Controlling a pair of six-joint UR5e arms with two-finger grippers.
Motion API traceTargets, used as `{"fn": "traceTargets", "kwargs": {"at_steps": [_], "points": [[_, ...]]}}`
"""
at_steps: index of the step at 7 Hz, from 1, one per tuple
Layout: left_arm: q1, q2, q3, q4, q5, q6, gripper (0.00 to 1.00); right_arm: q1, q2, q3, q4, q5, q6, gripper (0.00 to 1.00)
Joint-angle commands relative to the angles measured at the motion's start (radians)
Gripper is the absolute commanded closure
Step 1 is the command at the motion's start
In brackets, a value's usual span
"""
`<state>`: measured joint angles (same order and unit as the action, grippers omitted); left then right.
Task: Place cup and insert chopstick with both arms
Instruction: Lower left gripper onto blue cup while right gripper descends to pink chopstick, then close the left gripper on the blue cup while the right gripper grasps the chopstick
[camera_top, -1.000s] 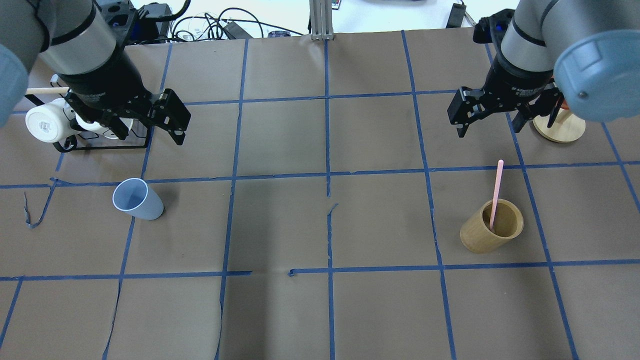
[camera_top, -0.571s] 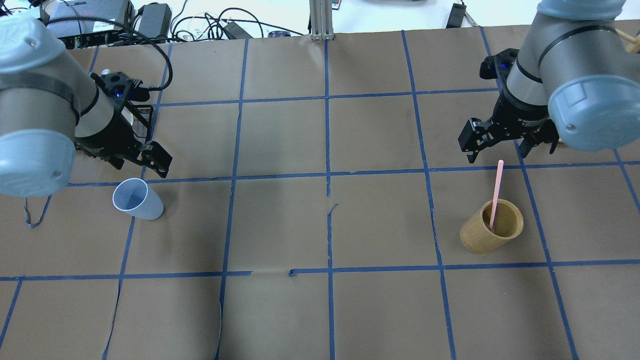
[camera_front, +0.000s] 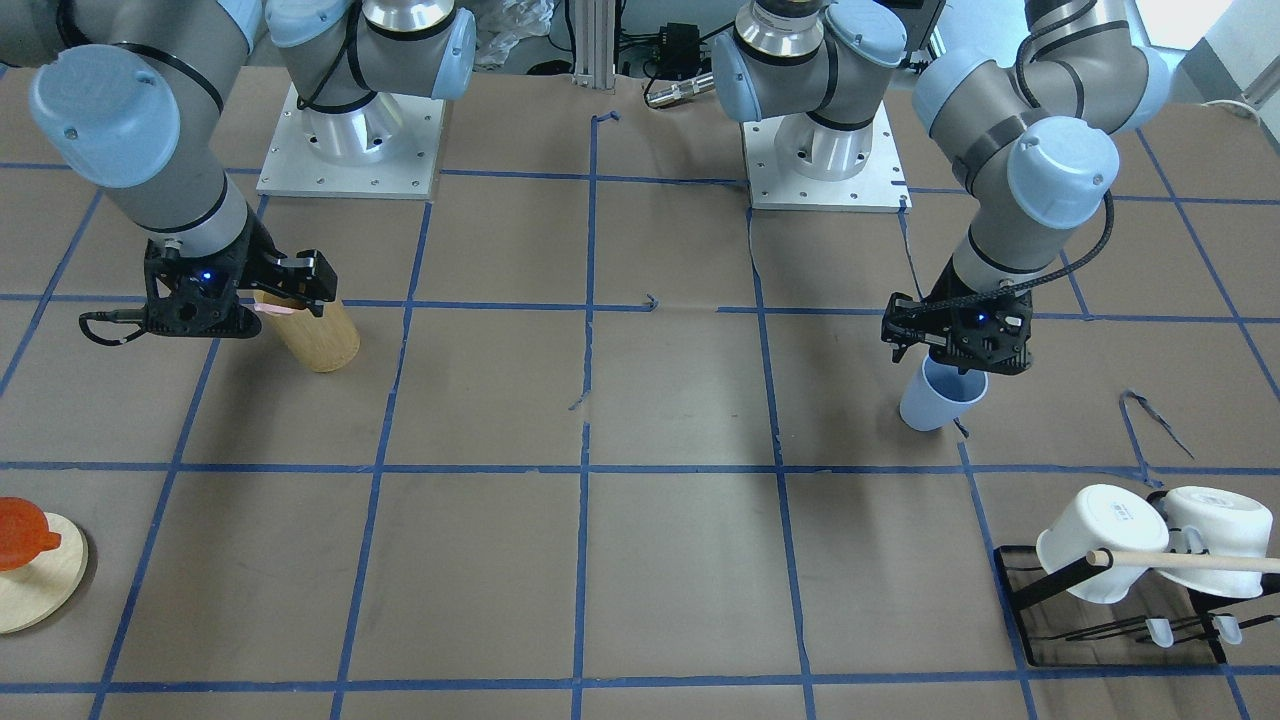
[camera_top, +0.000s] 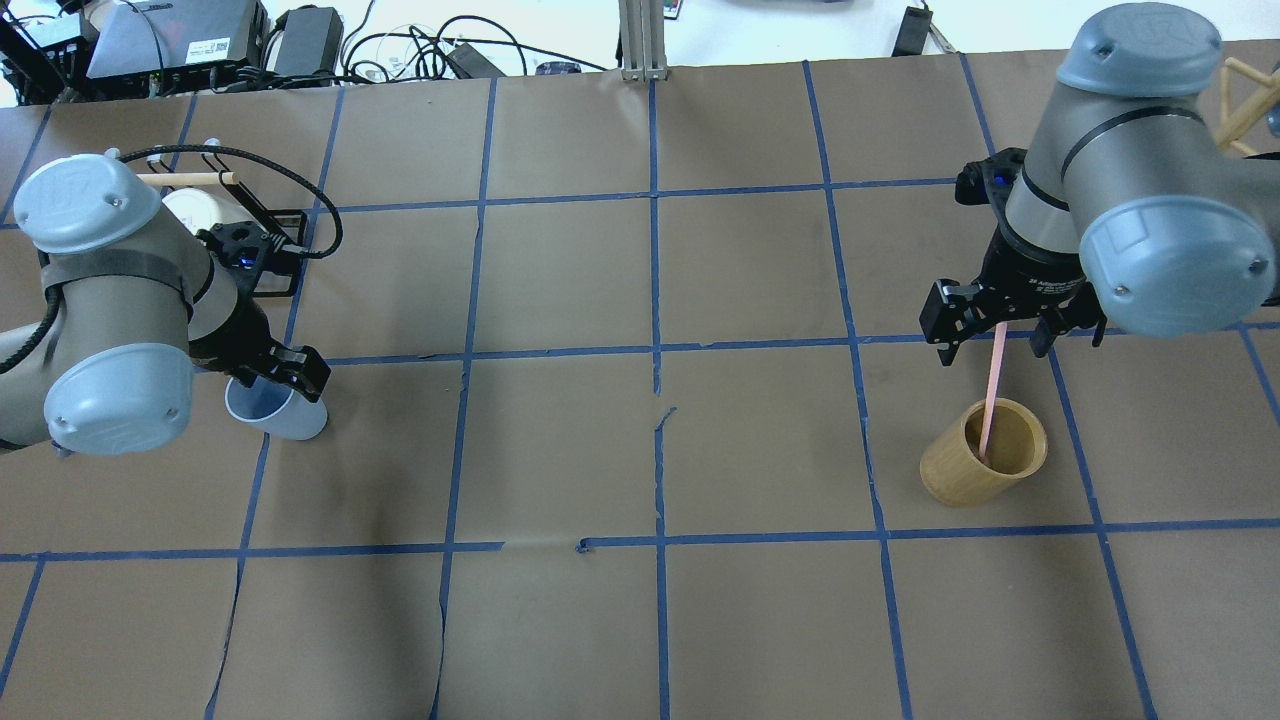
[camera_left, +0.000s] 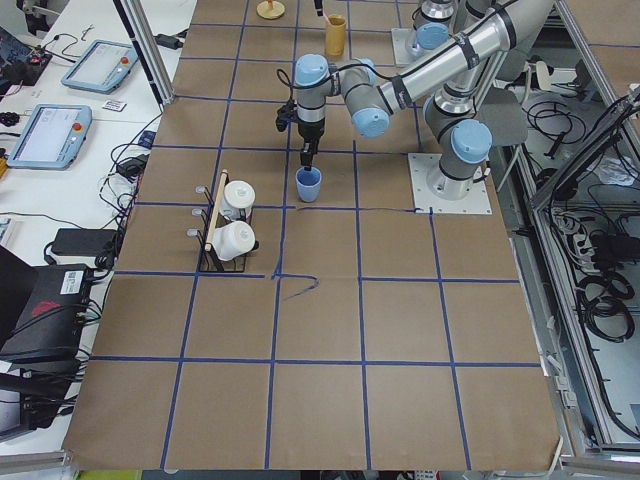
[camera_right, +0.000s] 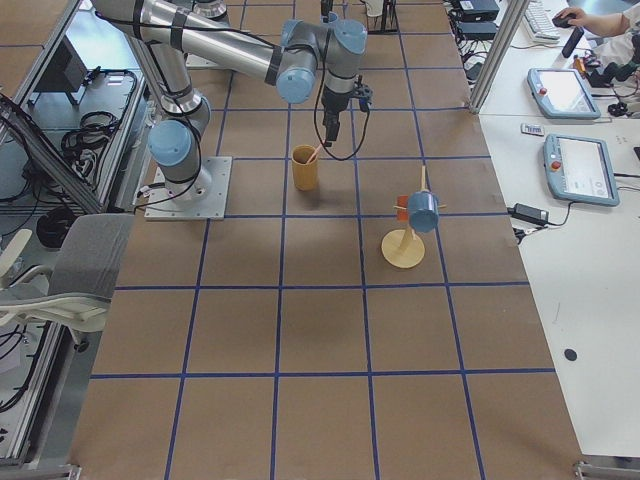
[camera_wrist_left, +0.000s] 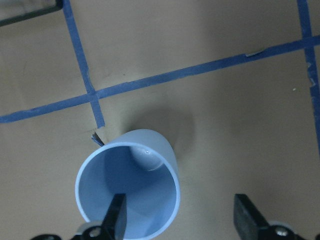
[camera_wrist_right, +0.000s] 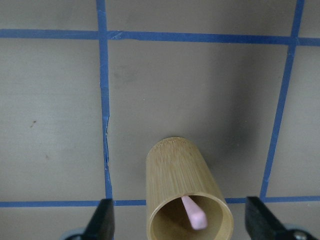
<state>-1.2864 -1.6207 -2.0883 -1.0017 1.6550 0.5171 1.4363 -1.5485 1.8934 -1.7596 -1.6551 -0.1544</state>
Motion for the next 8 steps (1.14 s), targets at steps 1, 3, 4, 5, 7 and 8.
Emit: {"fn": "traceTargets", "kwargs": {"at_steps": [1,3,4,5,7,8], "points": [[0.001,-0.042,-0.002,0.005,0.003,-0.008,0.44,-0.005,0.004,0.001,0.011,-0.002,0.004,0.35],[0.001,-0.056,0.004,0.006,0.003,-0.008,1.00,-0.020,0.005,-0.002,0.011,-0.002,-0.002,0.46],[0.002,-0.056,0.007,0.011,0.003,-0.028,1.00,-0.022,0.004,-0.002,0.012,0.000,-0.001,0.57],[0.001,-0.056,0.008,0.038,0.003,-0.034,1.00,-0.022,0.004,-0.004,0.012,0.001,0.000,0.72],[-0.037,-0.050,0.065,0.040,-0.003,-0.226,1.00,-0.022,0.004,-0.004,0.011,0.006,0.000,0.83],[-0.142,-0.062,0.101,0.014,-0.012,-0.444,1.00,-0.022,0.002,-0.007,0.011,0.006,-0.002,1.00]]}}
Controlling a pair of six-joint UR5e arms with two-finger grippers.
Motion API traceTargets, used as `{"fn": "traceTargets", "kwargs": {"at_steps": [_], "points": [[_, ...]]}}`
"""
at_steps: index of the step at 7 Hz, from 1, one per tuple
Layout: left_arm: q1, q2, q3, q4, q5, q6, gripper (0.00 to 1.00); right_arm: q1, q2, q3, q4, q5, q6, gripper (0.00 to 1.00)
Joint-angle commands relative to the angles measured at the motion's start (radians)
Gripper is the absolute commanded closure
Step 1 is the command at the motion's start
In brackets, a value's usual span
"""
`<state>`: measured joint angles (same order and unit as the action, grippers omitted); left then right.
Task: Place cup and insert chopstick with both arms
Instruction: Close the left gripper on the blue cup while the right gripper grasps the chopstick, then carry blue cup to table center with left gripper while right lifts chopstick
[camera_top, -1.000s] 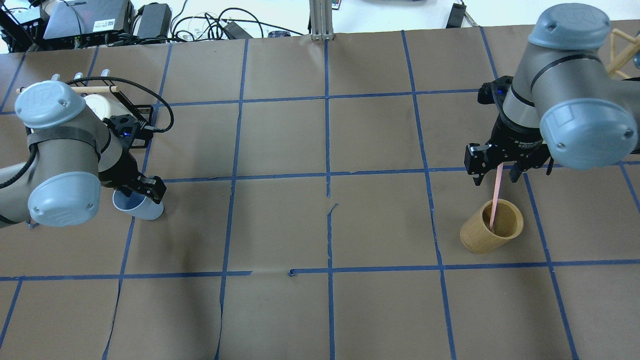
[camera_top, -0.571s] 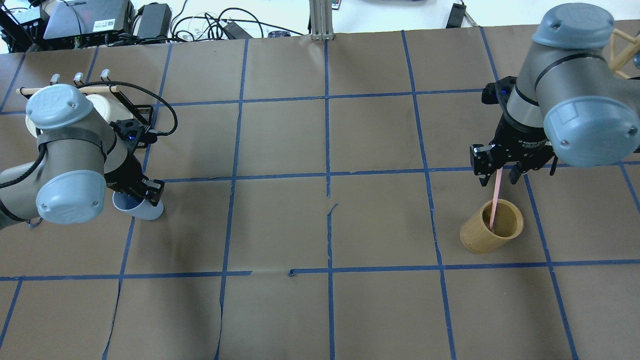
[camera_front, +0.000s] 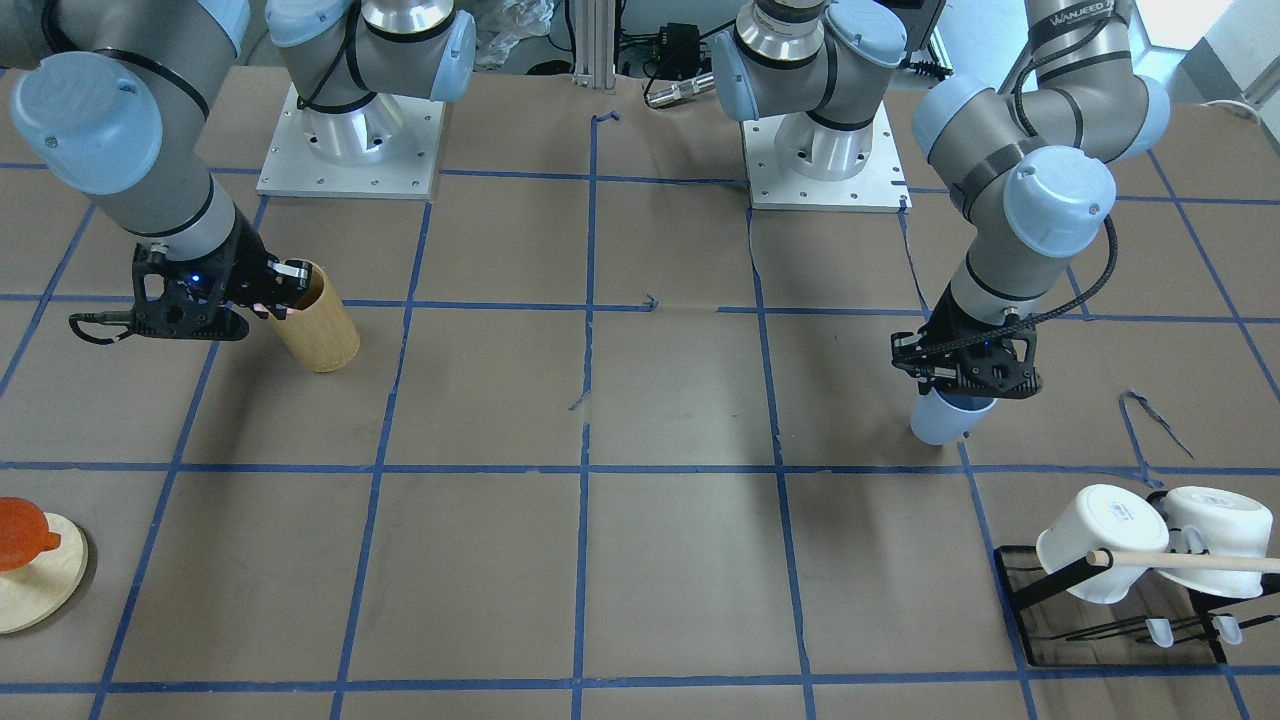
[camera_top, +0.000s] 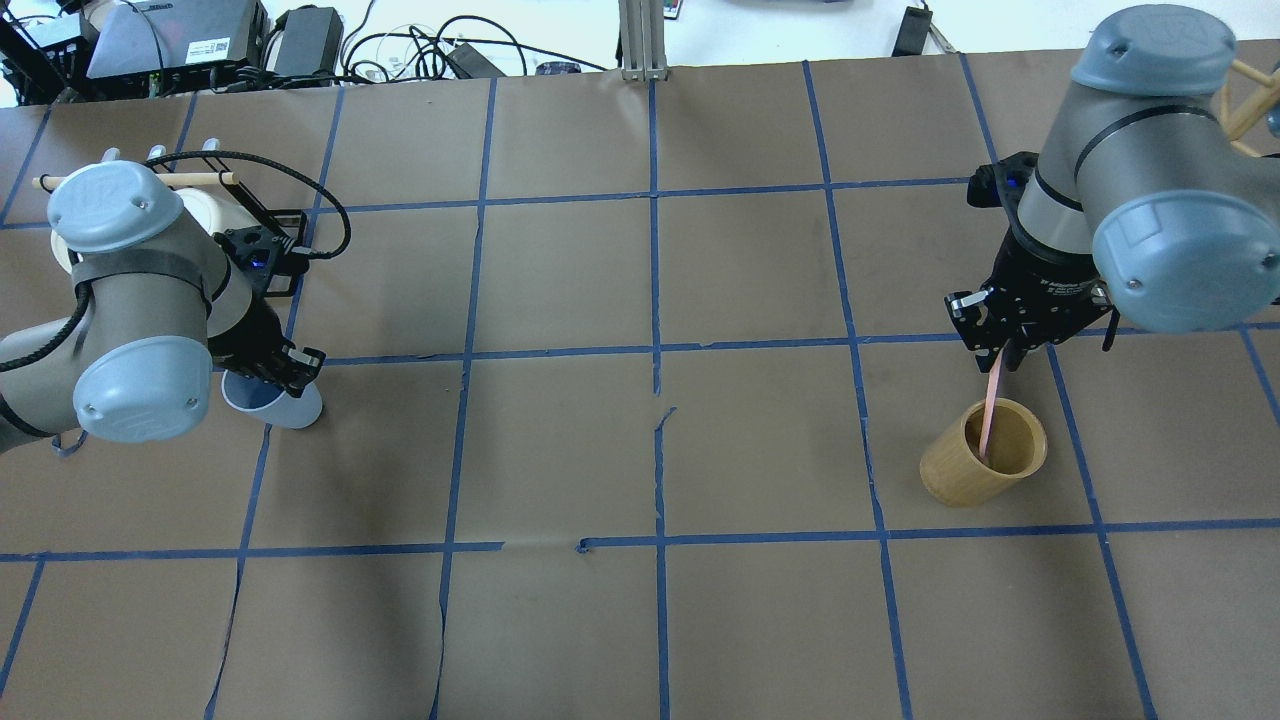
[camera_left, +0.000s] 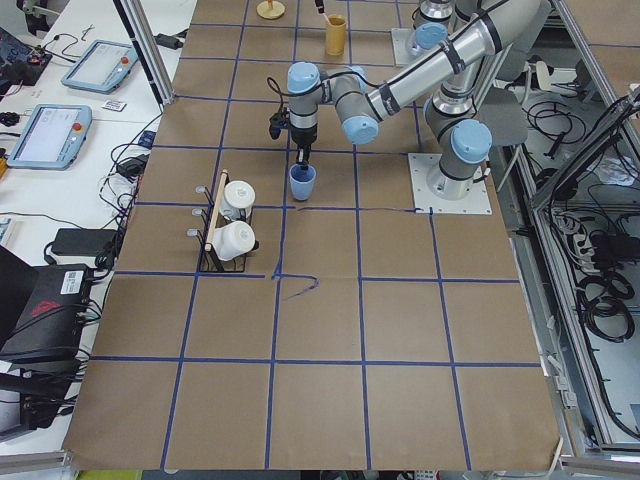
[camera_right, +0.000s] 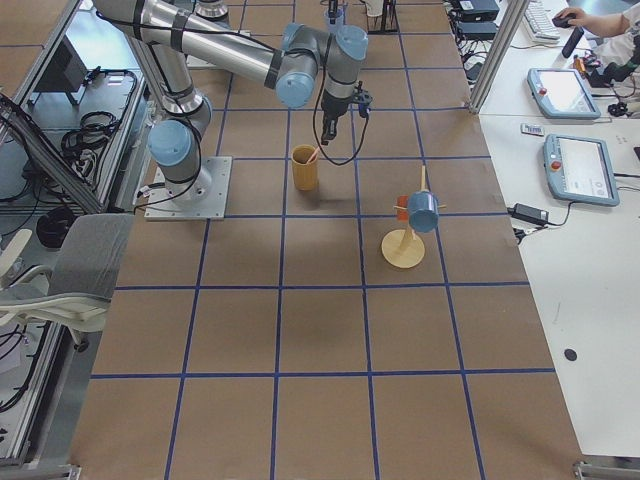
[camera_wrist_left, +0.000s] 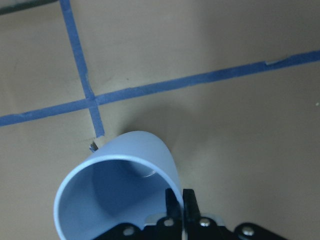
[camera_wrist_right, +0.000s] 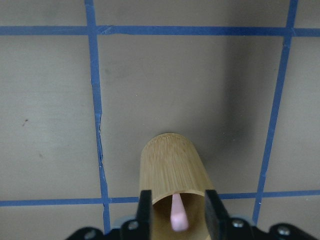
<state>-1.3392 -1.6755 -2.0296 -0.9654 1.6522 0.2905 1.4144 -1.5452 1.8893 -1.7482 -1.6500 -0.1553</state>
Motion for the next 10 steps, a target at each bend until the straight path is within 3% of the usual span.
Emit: {"fn": "traceTargets", "kwargs": {"at_steps": [1,2,5,7,8,10], "points": [[-0.213,-0.024,0.070,-0.022,-0.017,-0.419,1.00,0.001,-0.006,-0.009,0.000,-0.001,0.000,1.00],[-0.313,-0.051,0.116,-0.021,-0.078,-0.632,1.00,0.000,-0.012,-0.025,0.010,0.002,-0.001,1.00],[-0.578,-0.229,0.321,0.052,-0.175,-1.104,1.00,0.006,-0.013,-0.206,0.239,0.018,0.002,1.00],[-0.617,-0.291,0.355,0.039,-0.186,-1.120,1.00,0.006,-0.013,-0.344,0.370,0.016,0.006,1.00],[-0.618,-0.297,0.351,0.043,-0.187,-1.041,0.01,0.006,-0.013,-0.383,0.409,0.016,0.008,1.00],[-0.609,-0.285,0.364,0.048,-0.187,-1.002,0.00,0.008,-0.015,-0.403,0.398,0.024,0.013,1.00]]}}
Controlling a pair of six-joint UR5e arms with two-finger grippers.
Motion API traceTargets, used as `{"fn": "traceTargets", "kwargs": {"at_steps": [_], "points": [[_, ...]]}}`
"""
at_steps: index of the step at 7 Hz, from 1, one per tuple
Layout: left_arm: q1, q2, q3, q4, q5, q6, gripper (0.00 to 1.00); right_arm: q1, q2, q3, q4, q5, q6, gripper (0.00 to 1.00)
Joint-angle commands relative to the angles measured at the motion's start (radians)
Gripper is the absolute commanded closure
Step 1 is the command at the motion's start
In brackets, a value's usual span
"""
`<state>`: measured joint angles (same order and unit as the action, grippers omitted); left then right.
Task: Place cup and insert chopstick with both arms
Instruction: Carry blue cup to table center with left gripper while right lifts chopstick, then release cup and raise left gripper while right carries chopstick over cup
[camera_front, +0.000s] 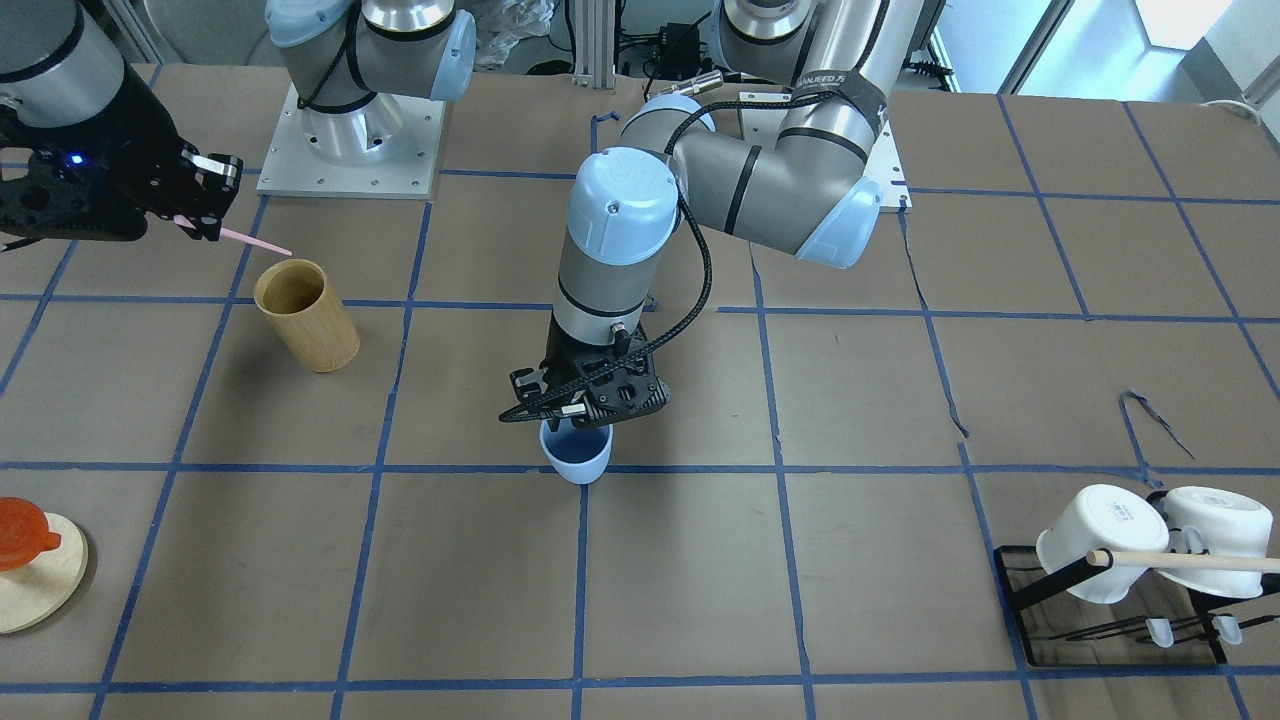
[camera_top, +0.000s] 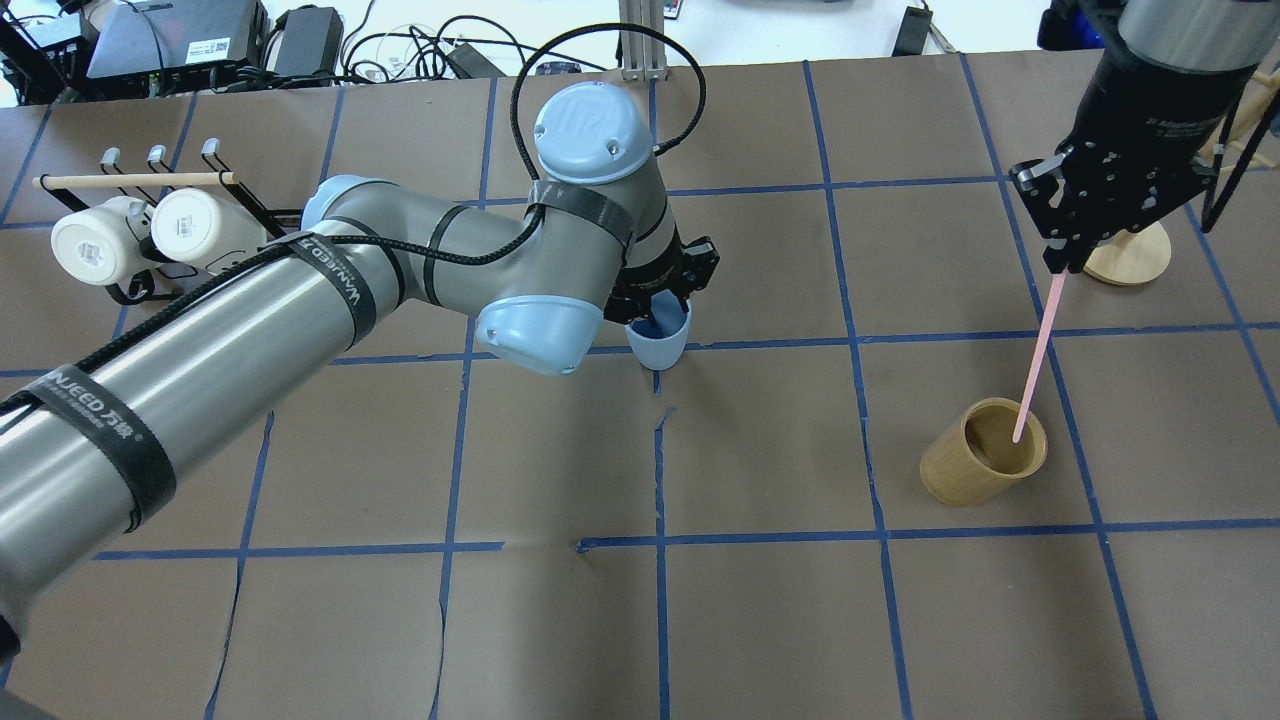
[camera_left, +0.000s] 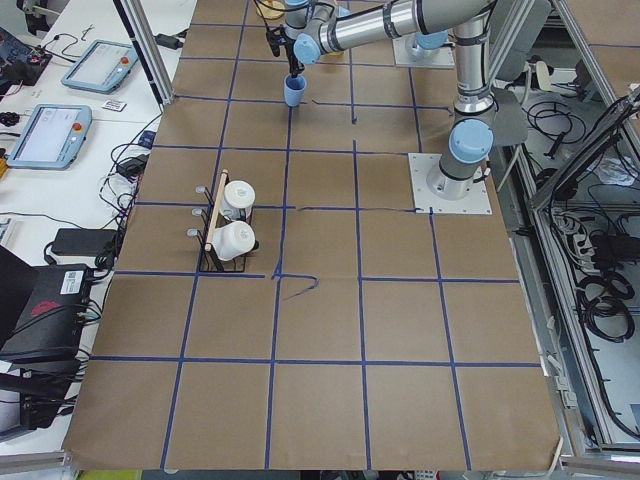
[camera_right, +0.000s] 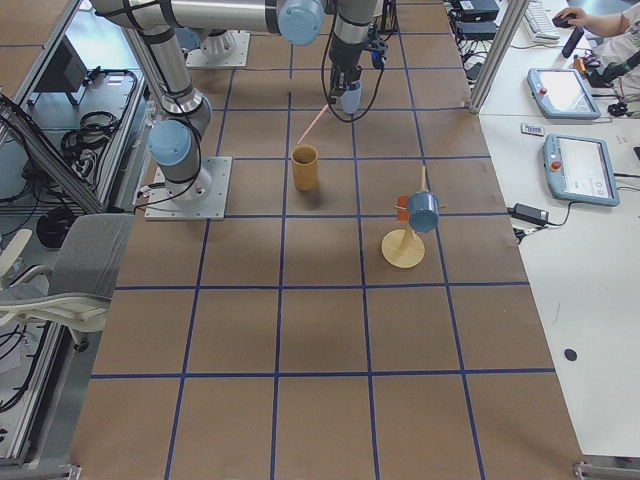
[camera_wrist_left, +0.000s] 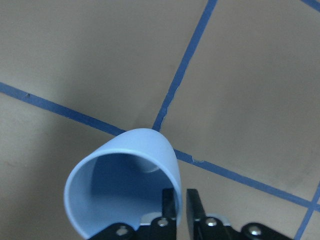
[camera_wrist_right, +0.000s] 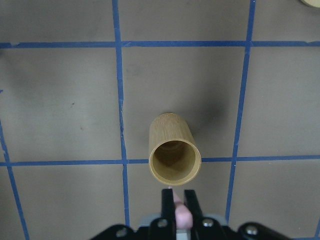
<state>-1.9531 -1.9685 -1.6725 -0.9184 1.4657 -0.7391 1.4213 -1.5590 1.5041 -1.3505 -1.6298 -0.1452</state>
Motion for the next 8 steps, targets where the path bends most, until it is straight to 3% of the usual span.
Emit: {"fn": "traceTargets", "kwargs": {"at_steps": [1,2,5,6,7,8], "points": [[0.032,0.045,0.014,-0.005,0.004,0.241,0.00,0.002,0.005,-0.039,-0.005,0.021,0.007,1.00],[0.080,0.097,0.029,-0.052,0.004,0.380,0.00,0.002,0.008,-0.056,-0.021,0.050,0.038,1.00],[0.205,0.363,0.050,-0.467,0.018,0.587,0.00,0.077,0.025,-0.053,-0.313,0.097,0.180,1.00],[0.236,0.437,0.051,-0.569,0.024,0.646,0.00,0.146,0.066,-0.053,-0.451,0.096,0.244,1.00],[0.241,0.489,0.059,-0.665,0.088,0.655,0.00,0.233,0.097,-0.053,-0.535,0.087,0.342,1.00],[0.255,0.484,0.082,-0.709,0.106,0.655,0.00,0.322,0.112,-0.051,-0.559,0.078,0.442,1.00]]}}
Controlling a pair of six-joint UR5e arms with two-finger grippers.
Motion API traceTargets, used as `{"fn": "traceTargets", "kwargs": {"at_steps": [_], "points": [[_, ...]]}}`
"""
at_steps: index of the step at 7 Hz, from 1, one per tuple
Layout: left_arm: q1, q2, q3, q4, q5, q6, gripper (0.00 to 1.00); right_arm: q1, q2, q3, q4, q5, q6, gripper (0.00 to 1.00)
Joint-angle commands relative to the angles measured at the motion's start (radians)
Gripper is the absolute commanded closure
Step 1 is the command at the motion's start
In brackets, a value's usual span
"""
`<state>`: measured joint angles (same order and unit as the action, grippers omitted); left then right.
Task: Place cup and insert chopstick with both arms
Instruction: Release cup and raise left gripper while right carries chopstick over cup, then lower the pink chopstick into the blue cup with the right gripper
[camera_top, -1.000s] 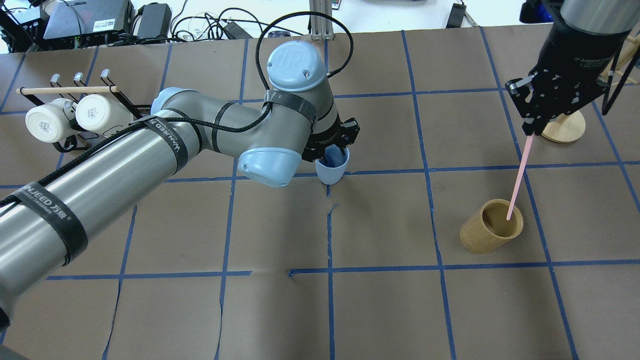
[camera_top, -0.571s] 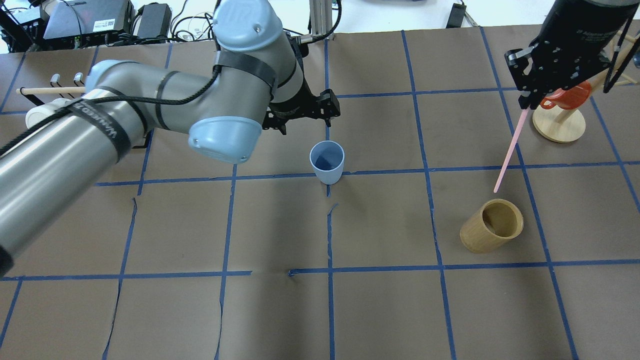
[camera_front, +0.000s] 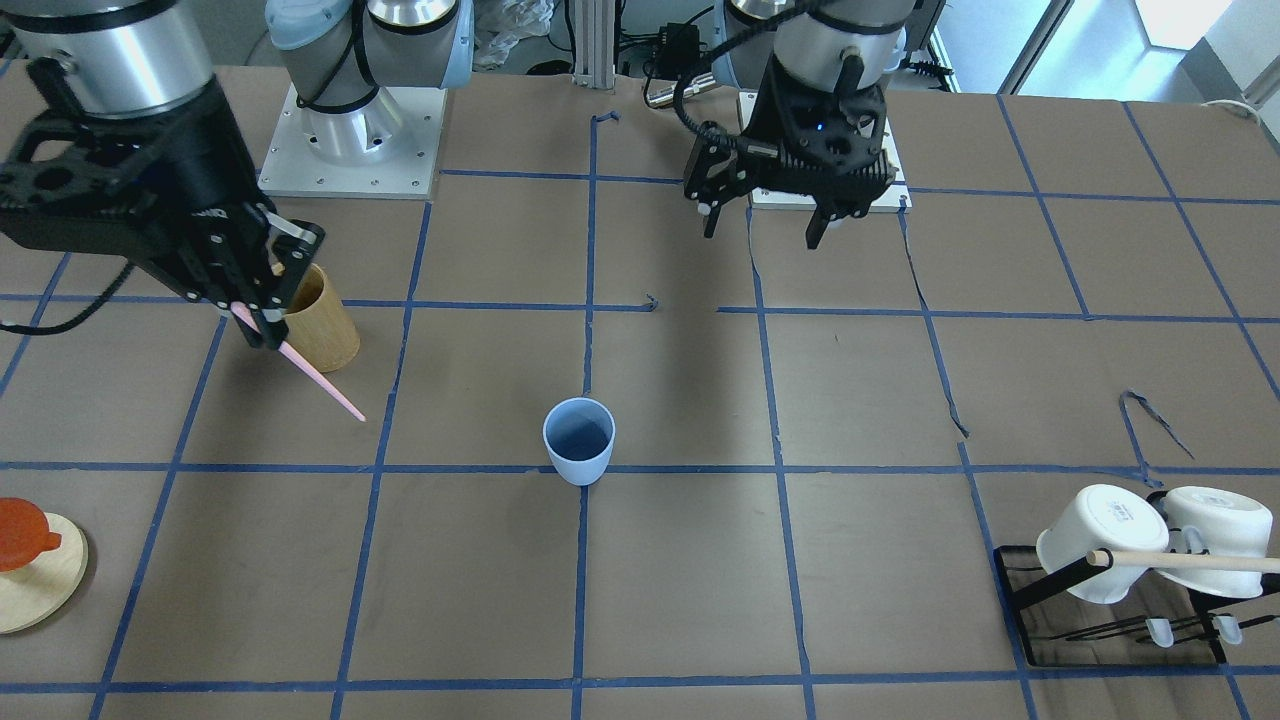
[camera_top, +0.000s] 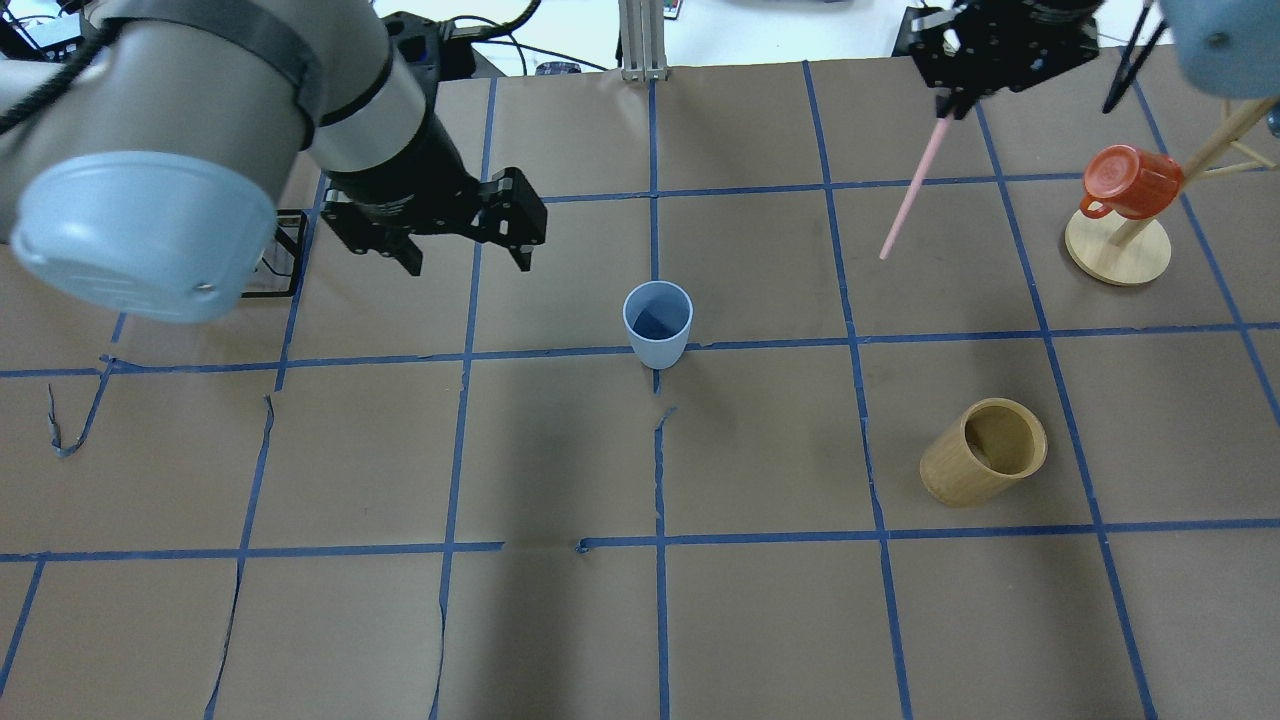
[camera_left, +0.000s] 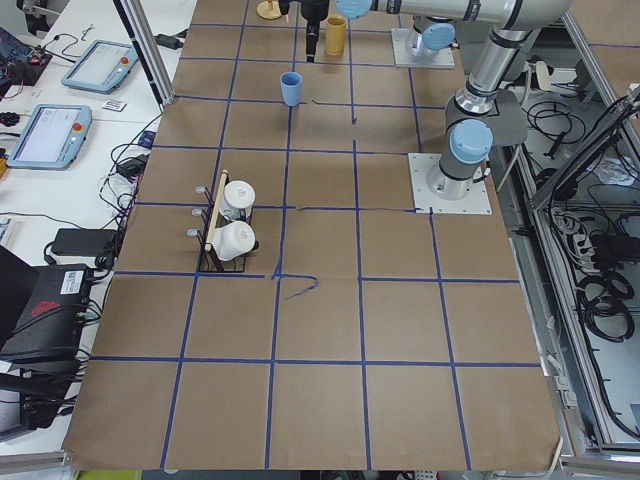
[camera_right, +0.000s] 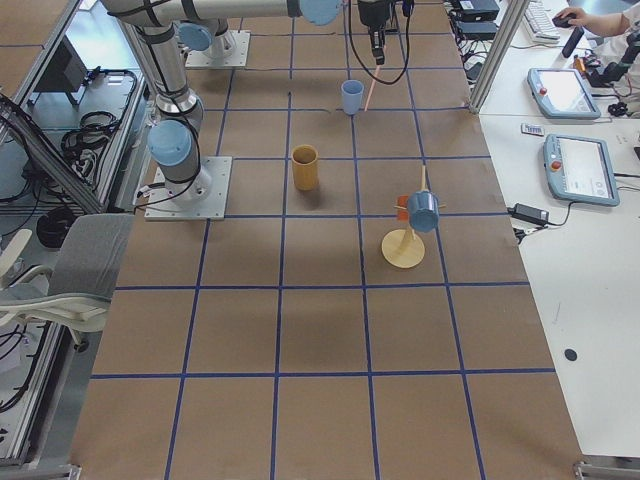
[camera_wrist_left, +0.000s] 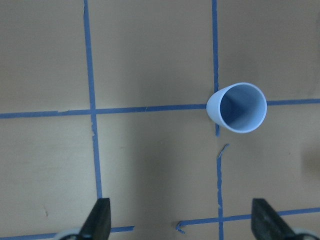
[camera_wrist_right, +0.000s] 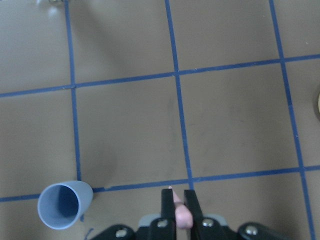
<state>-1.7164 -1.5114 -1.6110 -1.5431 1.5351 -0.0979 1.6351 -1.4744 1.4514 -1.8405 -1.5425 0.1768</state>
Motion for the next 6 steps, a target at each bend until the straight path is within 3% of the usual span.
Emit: {"fn": "traceTargets", "kwargs": {"at_steps": [1,3,4,6], "points": [[0.020,0.004,0.073,-0.086,0.031,0.015,0.00,0.171,0.052,0.001,-0.080,-0.013,0.174,1.00],[0.021,-0.105,0.242,-0.130,0.030,0.046,0.00,0.210,0.078,0.023,-0.155,-0.027,0.250,1.00],[0.020,-0.104,0.255,-0.211,0.028,0.050,0.00,0.251,0.089,0.040,-0.190,-0.031,0.315,1.00],[0.044,-0.073,0.220,-0.203,0.027,0.163,0.00,0.287,0.092,0.090,-0.207,-0.045,0.340,1.00]]}}
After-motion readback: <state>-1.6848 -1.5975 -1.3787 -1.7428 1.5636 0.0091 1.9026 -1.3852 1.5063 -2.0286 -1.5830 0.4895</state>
